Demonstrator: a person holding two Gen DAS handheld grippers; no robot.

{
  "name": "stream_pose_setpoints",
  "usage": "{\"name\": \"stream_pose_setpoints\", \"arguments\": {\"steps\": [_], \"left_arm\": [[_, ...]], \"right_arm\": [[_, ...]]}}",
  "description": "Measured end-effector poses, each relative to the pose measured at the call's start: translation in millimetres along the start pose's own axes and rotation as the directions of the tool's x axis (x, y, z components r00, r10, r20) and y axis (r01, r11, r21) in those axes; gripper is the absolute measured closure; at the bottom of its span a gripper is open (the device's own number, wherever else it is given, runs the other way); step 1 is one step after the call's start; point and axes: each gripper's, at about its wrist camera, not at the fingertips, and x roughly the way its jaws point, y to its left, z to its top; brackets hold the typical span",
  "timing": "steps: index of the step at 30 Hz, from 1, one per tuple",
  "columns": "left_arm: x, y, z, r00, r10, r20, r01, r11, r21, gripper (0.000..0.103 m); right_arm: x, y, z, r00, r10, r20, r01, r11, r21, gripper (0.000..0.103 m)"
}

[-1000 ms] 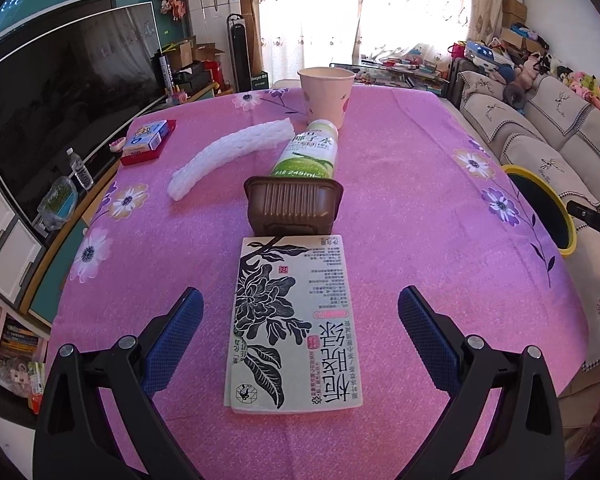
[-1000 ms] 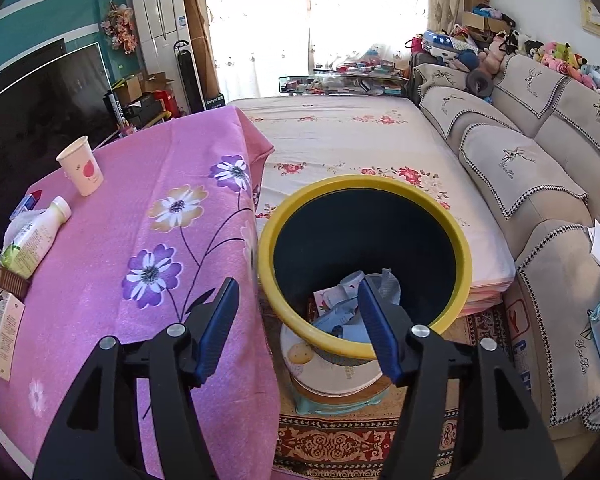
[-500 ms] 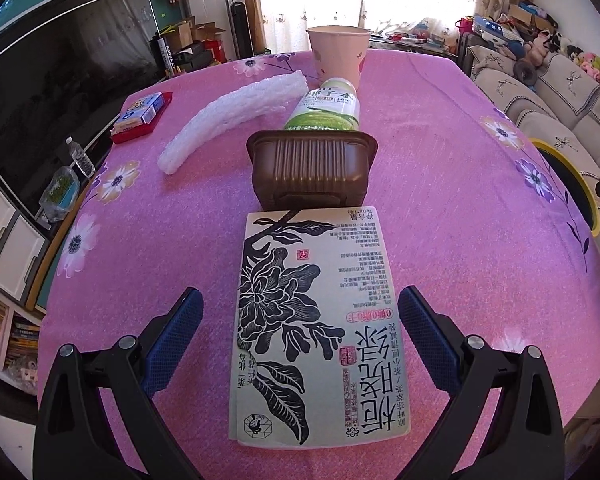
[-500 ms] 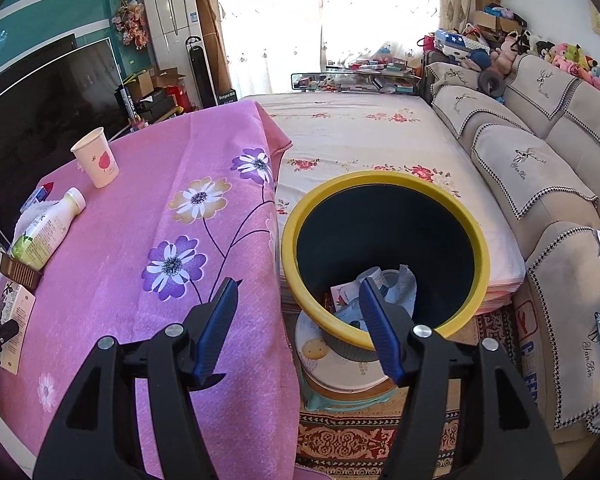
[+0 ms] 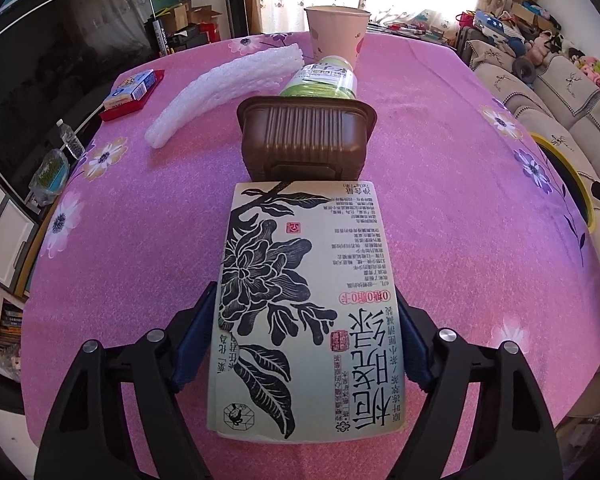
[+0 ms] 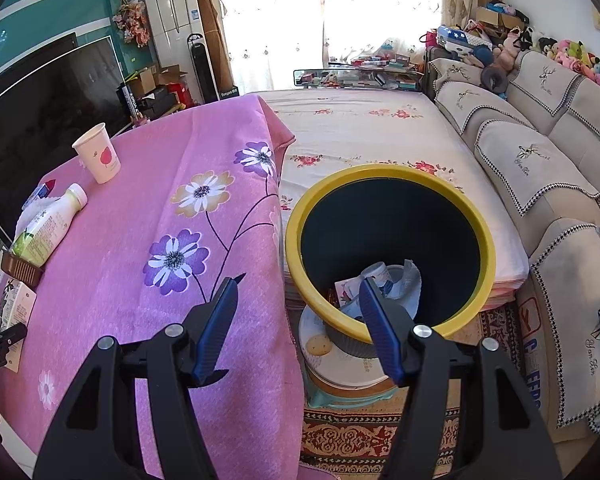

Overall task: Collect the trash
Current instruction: 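Grasp the black-and-white printed box with the left gripper and lift it, then carry the printed box over the bin and open the left gripper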

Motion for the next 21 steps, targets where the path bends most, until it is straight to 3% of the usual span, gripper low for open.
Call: {"name": "stream_pose_setpoints", "arguments": {"steps": [11, 21], "left_arm": [[-23.3, 0.5, -22.3, 1.0, -0.026, -0.009, 0.026, 0.999, 0.03, 0.031], [-70.9, -43.1, -5.1, 0.987, -0.131, 0.095, 0.118, 0.984, 0.131, 0.031]], "right_arm": [[-2.4, -2.7, -4.1, 1.0, 0.005, 0.001, -0.005, 1.0, 0.008, 0.043], [-19.4, -13.8, -9.8, 1.0, -0.02, 0.023, 0.019, 1.0, 0.024, 0.043]]}}
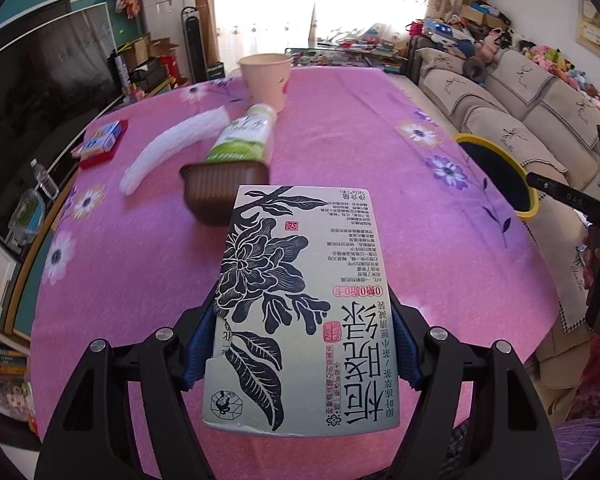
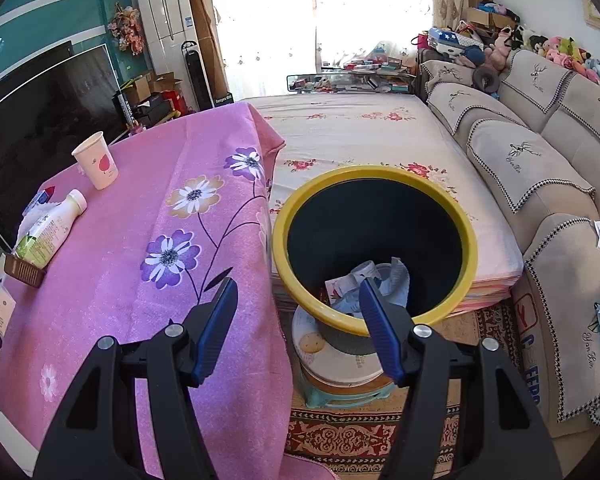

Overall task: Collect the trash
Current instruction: 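Carry the printed box over the bin and open the left gripper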

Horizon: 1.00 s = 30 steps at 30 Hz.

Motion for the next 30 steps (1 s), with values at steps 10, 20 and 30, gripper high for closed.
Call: {"name": "stream_pose_setpoints", "arguments": {"steps": [10, 20, 30], "left_arm": [[27.5, -100.1, 72.0, 0.986, -0.164, 0.022, 0.158, 0.973, 0.168, 0.031], [60.5, -224.6, 145.7, 0.954, -0.3, 0.03, 0.277, 0.912, 0.304, 0.031], [138.7, -321.2, 196.6, 0.943, -0.331, -0.026, 0.319, 0.882, 0.347, 0.031]], "right_arm": [[-24.4, -59.3, -16.4, 0.995, -0.102, 0.015, 0.1, 0.99, 0.095, 0.043], [-37.6, -119.2, -33.5, 0.983, -0.181, 0.017, 0.175, 0.966, 0.191, 0.043], [-30.7, -152.8, -49.9, 0.979, -0.204, -0.024, 0.203, 0.948, 0.244, 0.043]]}}
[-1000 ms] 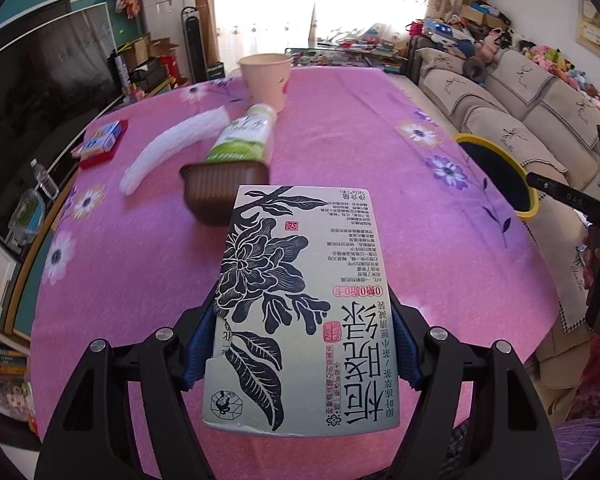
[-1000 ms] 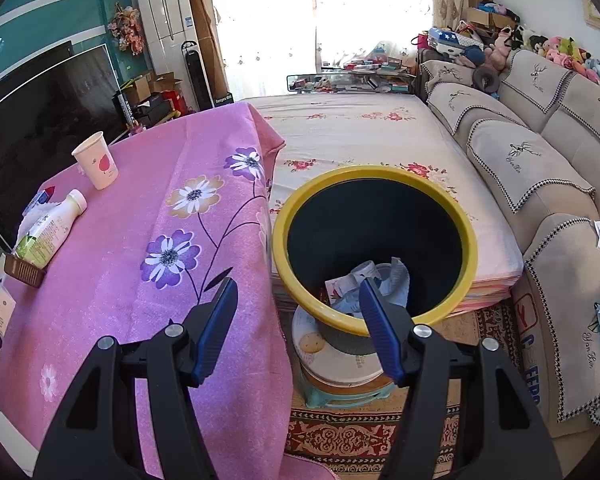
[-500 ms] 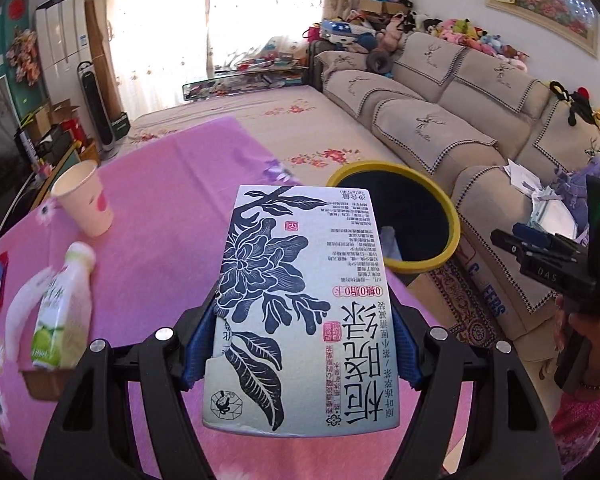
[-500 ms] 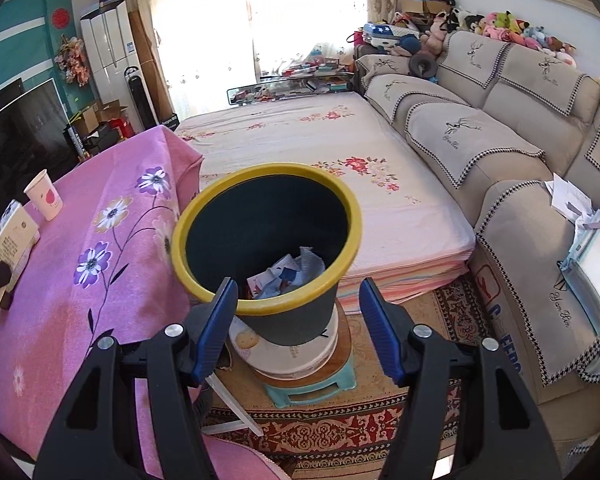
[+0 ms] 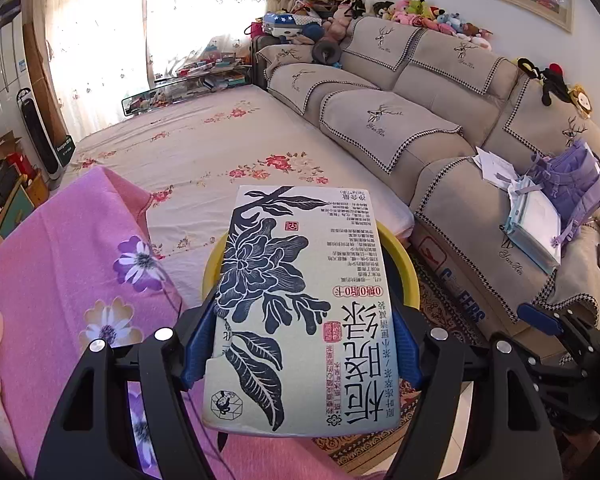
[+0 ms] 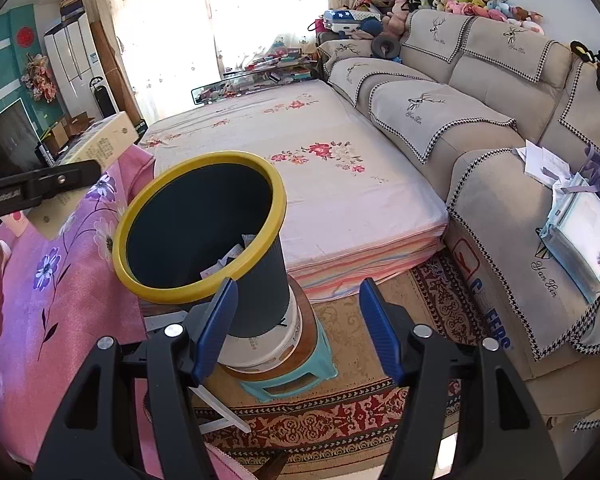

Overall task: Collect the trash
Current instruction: 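Carry the printed box over the bin and open the left gripper, then grasp the brown plastic tray with the right gripper and lift it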

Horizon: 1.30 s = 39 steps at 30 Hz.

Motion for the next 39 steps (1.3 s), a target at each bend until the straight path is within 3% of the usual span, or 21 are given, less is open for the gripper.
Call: {"name": "stream_pose_setpoints", "arguments": {"steps": [4, 7, 11, 16, 22, 26, 32, 39], "left_arm": [[30.6, 1.8, 14.8, 0.999, 0.036, -0.002, -0.036, 0.999, -0.002, 0.023], [24.0, 11.6, 16.6, 0.999, 0.034, 0.007, -0.033, 0.999, -0.037, 0.022], [-22.0, 23.8, -4.3, 0.997, 0.048, 0.064, -0.045, 0.998, -0.053, 0.017], [-90.9, 44.3, -53.2, 0.99, 0.08, 0.118, -0.069, 0.994, -0.088, 0.014], [-160.3, 90.2, -118.3, 0.973, 0.179, 0.145, -0.152, 0.972, -0.177, 0.012], [-198.5, 128.2, -161.0, 0.955, 0.268, 0.131, -0.229, 0.94, -0.252, 0.011], [-254.9, 182.3, -224.1, 0.916, 0.381, 0.125, -0.31, 0.87, -0.382, 0.011], [-307.0, 225.8, -289.4, 0.869, 0.488, 0.087, -0.386, 0.776, -0.498, 0.011]], "right_arm": [[6.8, -2.2, -0.9, 1.0, -0.001, -0.017, 0.001, 1.0, 0.006, 0.042], [8.4, -2.1, -1.7, 1.0, 0.004, -0.021, -0.003, 1.0, 0.003, 0.042], [10.7, 3.5, -2.4, 1.0, 0.014, -0.026, -0.014, 1.0, -0.001, 0.042], [12.4, 26.3, -1.7, 0.998, 0.046, -0.03, -0.047, 0.998, -0.036, 0.042], [4.5, 69.0, 2.4, 0.995, 0.094, -0.019, -0.096, 0.989, -0.116, 0.04], [-4.3, 106.3, 6.0, 0.991, 0.131, -0.011, -0.131, 0.973, -0.189, 0.038], [-18.7, 169.8, 6.0, 0.98, 0.198, -0.007, -0.192, 0.938, -0.288, 0.038], [-33.9, 275.0, -5.9, 0.943, 0.329, -0.051, -0.318, 0.843, -0.433, 0.038]]}}
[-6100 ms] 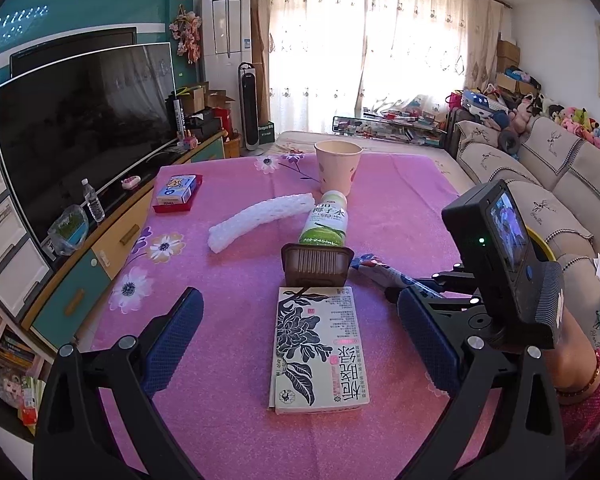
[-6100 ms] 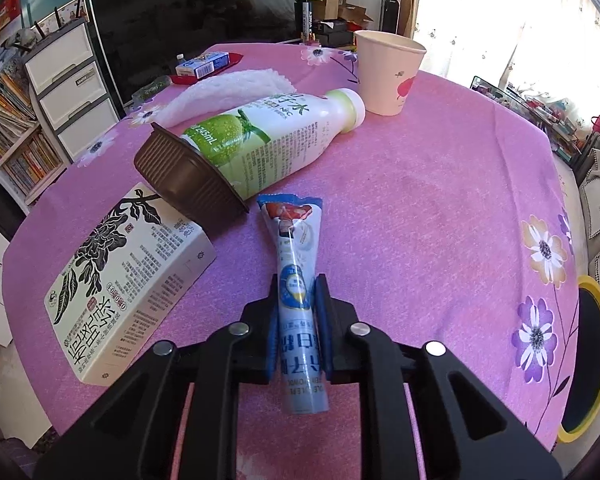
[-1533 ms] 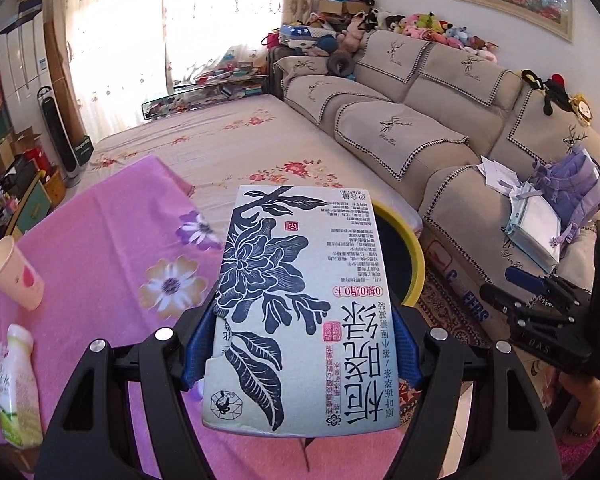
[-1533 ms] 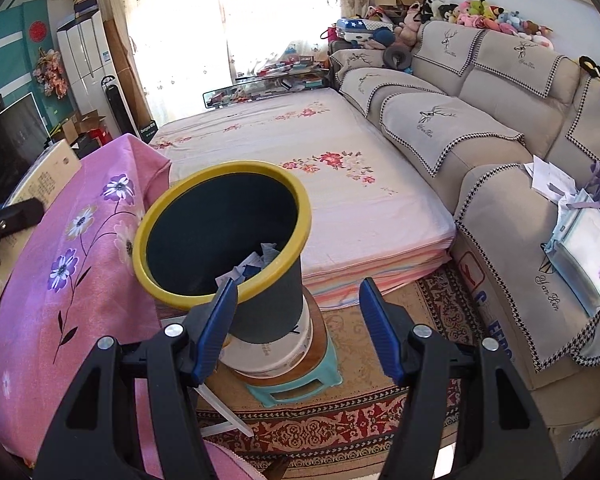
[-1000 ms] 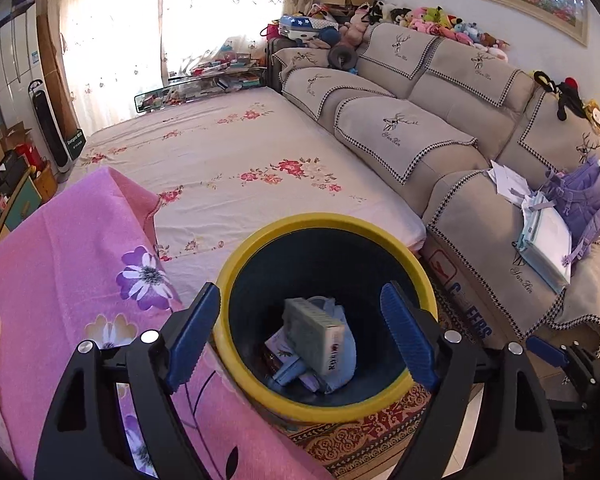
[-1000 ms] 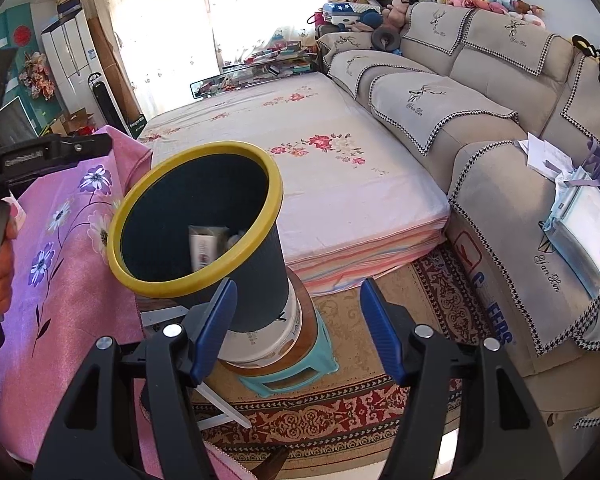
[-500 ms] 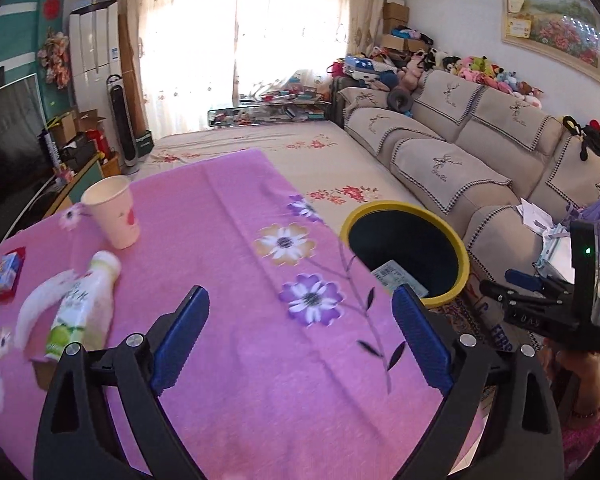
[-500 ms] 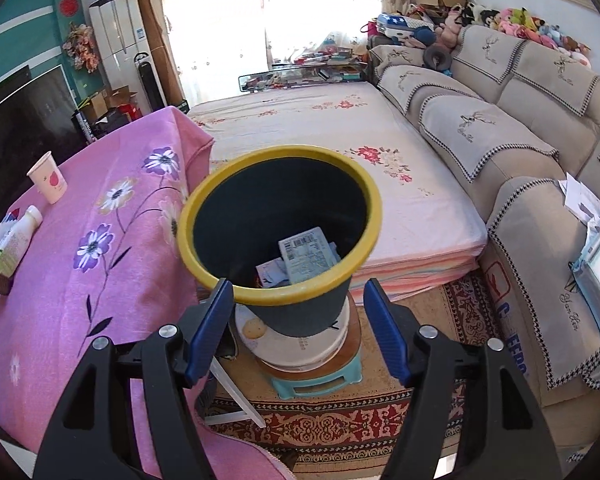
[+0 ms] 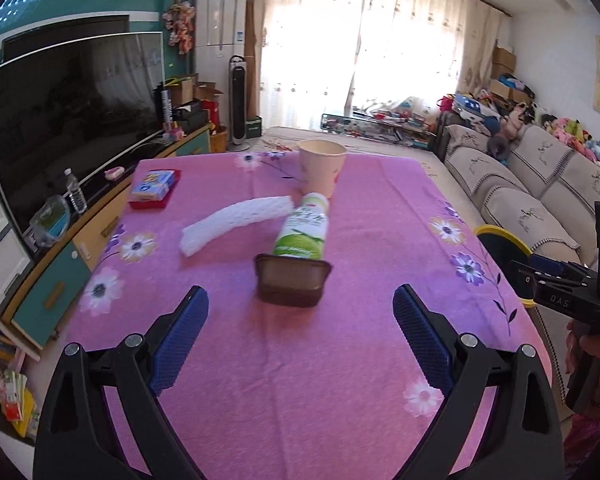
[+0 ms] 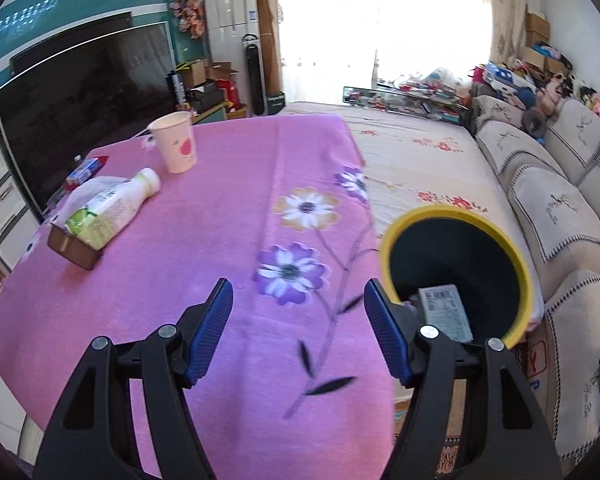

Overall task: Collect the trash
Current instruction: 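Grasp the brown plastic tray with the right gripper and lift it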

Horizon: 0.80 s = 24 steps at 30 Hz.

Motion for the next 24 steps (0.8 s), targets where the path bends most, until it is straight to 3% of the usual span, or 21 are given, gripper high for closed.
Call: {"name": "stream_pose_setpoints", "arguments": {"steps": [5, 11, 16, 24], "left_arm": [[-18.2, 46.4, -17.1, 0.998, 0.067, 0.008, -0.067, 0.996, -0.057, 0.011], [-23.7, 75.8, -29.2, 0.996, 0.088, -0.001, -0.088, 0.991, -0.101, 0.011], [-23.9, 83.6, -31.0, 0.996, 0.088, -0.003, -0.087, 0.99, -0.114, 0.011], [-19.6, 85.8, -33.2, 0.998, 0.066, -0.008, -0.066, 0.992, -0.11, 0.011]], "right_arm": [[14.7, 81.2, 18.2, 0.992, 0.124, -0.003, -0.124, 0.985, -0.118, 0.038], [34.2, 158.8, 29.8, 0.967, 0.25, -0.044, -0.254, 0.95, -0.181, 0.038], [43.7, 198.4, 30.1, 0.96, 0.274, -0.059, -0.281, 0.937, -0.207, 0.038], [61.4, 218.8, 30.4, 0.96, 0.268, -0.085, -0.276, 0.955, -0.111, 0.035]]}}
